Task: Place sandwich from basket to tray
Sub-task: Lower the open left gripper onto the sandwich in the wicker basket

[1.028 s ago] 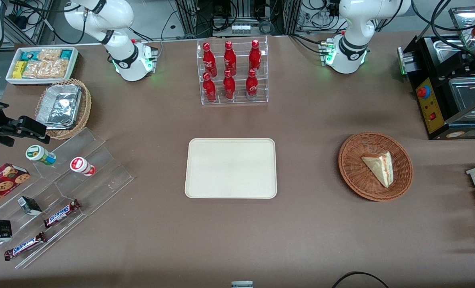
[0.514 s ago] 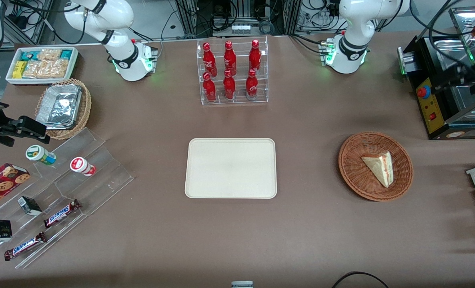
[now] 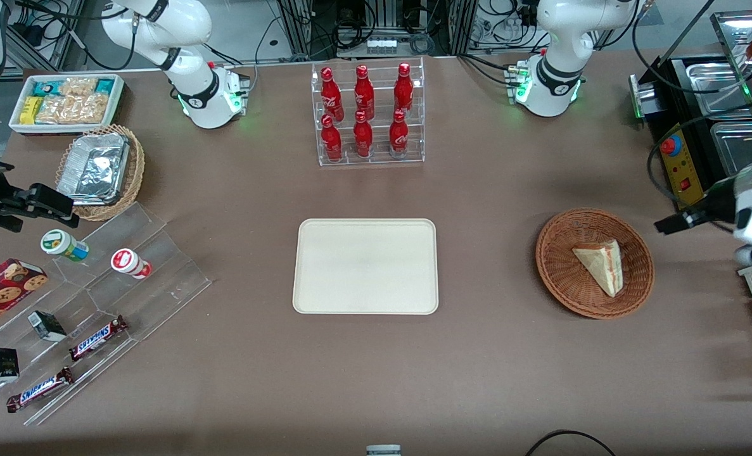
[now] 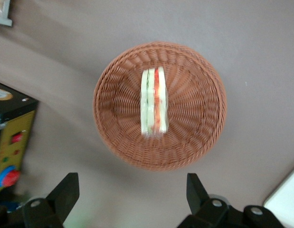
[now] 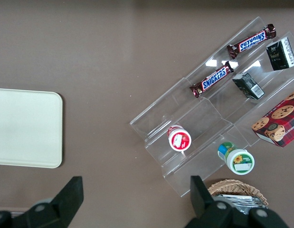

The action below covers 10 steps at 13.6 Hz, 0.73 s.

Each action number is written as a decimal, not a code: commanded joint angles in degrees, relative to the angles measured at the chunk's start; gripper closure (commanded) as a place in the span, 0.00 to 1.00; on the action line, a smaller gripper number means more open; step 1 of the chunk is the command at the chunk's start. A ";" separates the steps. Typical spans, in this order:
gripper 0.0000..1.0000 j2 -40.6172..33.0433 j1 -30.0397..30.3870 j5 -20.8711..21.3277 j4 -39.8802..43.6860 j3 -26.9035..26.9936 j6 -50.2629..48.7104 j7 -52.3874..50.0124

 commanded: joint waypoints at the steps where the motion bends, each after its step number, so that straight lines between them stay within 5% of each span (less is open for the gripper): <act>1: 0.00 -0.04 0.24 -0.22 -9.60 -0.09 9.94 -7.52; 10: 0.00 4.63 0.15 -1.10 -17.97 0.00 24.12 -19.48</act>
